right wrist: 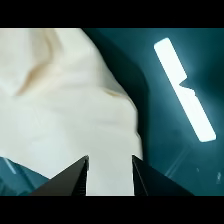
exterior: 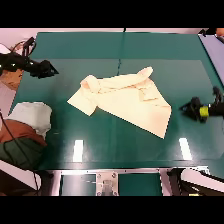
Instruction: Fold the shirts.
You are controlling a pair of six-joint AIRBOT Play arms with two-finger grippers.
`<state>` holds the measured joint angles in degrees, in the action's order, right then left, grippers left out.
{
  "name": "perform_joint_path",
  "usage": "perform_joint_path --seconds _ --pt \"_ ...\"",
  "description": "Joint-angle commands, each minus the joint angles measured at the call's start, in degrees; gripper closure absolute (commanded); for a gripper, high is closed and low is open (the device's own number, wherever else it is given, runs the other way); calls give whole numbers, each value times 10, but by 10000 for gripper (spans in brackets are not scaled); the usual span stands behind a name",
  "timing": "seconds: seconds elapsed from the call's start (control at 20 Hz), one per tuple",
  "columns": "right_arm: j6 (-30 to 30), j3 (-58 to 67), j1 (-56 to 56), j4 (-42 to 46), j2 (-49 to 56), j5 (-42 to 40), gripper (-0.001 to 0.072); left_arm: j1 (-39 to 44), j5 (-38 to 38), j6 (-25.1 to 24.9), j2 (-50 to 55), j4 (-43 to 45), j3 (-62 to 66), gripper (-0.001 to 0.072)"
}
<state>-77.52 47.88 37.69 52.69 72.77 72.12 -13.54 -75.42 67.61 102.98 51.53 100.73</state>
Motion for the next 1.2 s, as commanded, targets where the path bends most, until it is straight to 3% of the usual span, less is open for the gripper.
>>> perform_joint_path --seconds 0.0,0.35,0.45,0.55,0.6,0.8,0.95,1.15 --pt "-20 -136 19 29 -40 -7 356 -23 -30 -38 2 -16 -9 296" --pt "-6 -221 -98 -47 -17 -112 342 -23 -67 -47 2 -16 -9 296" --pt "16 -219 -116 -75 -17 -113 456 -23 -74 -47 2 -16 -9 297" --pt "37 -200 -113 -79 -17 -109 676 -23 -80 -47 2 -16 -9 296" --pt "36 -179 -105 -65 -17 -110 700 -23 -83 -47 2 -15 -9 297" --pt "-1 -62 -31 -8 -6 -158 702 -23 -102 -46 2 -14 -9 296" --pt "0 -6 -3 -8 44 -131 702 -9 -107 -46 2 -31 -21 296" --pt "13 -6 -33 -6 100 -125 701 50 -46 -90 2 -75 -143 296"
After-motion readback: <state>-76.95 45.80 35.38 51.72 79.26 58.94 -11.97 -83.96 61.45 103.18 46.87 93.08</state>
